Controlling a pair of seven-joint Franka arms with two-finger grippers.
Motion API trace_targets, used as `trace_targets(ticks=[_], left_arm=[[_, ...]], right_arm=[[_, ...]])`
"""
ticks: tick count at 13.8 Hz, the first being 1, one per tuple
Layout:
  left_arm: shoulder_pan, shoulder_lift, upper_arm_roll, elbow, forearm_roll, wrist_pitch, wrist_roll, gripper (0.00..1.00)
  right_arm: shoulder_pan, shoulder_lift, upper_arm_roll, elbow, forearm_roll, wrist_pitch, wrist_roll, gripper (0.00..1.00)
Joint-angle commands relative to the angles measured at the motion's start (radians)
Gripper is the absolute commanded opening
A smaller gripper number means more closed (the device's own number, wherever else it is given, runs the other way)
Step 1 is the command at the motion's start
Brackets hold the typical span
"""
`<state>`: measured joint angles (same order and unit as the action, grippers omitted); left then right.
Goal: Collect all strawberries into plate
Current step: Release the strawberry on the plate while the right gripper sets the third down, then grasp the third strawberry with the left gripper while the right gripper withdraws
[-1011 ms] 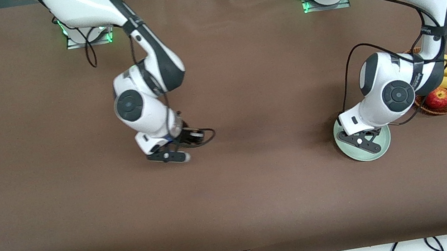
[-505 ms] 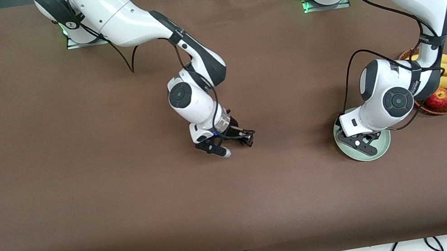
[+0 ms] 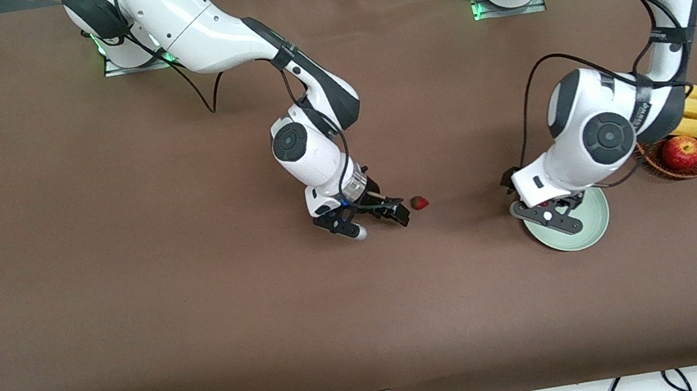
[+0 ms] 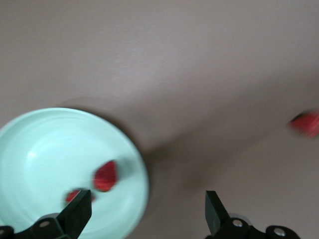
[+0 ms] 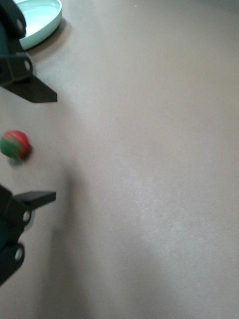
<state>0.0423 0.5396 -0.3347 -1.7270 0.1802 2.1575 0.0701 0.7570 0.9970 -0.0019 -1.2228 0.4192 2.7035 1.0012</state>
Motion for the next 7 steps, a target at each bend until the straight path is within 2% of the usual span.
trace_targets(ticks=[1, 4, 5, 7], left_arm=[[-0.025, -0.001, -0.04, -0.014, 0.005, -0.001, -0.192, 1.0], [-0.094, 0.022, -0.044, -0.017, 0.005, 0.007, -0.434, 1.0], [-0.104, 0.026, -0.047, -0.029, 0.005, 0.012, -0.499, 1.0], [-0.128, 0.028, -0.069, -0.081, 0.004, 0.105, -0.628, 1.0]], right_arm=[[-0.018, -0.072, -0.054, 0.008, -0.01, -0.175, -0.016, 0.83], [-0.021, -0.15, -0.139, 0.009, -0.023, -0.379, -0.131, 0.88], [-0.027, -0.175, -0.163, 0.0, -0.025, -0.43, -0.18, 0.99], [-0.027, -0.25, -0.235, -0.059, -0.025, -0.513, -0.266, 1.0]])
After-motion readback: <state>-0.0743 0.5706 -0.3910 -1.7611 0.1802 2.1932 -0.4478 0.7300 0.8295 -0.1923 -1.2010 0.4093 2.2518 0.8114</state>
